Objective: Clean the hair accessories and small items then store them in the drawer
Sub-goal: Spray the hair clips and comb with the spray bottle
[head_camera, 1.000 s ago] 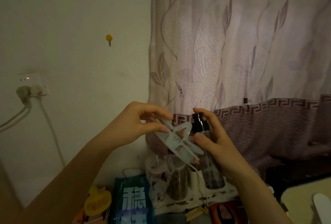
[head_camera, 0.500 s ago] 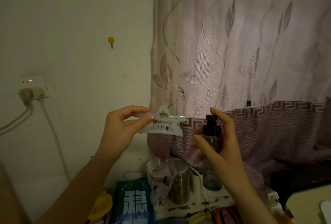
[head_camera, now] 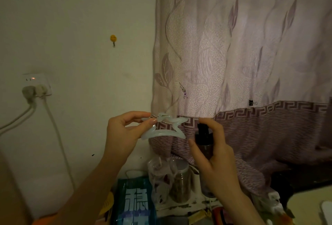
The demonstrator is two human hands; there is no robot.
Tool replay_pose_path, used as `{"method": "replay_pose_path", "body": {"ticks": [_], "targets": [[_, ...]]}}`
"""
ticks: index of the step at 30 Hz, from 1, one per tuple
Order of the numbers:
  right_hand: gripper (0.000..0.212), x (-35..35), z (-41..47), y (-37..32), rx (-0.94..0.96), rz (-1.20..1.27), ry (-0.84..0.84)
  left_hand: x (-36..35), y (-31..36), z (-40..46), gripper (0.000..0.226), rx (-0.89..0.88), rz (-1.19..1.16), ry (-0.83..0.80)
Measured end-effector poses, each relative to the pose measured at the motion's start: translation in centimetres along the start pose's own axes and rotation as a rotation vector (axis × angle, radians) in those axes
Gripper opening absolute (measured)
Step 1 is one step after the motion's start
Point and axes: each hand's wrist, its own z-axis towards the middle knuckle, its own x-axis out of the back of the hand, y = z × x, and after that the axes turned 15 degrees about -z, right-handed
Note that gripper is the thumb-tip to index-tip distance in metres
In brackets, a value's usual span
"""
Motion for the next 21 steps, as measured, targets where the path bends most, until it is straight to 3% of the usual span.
{"method": "replay_pose_path", "body": {"ticks": [15,21], "targets": [[0.045,0.0,-0.4,0.3,0.019,-0.054,-0.026,-0.2,0.5,-0.6,0.022,-0.059,-0.015,-0.035],[0.084,0.4,-0.8,0.1,-0.131,0.174,-0.075,0.0,0.1,-1.2,0.021,-0.037,-0.037,-0.044]]}}
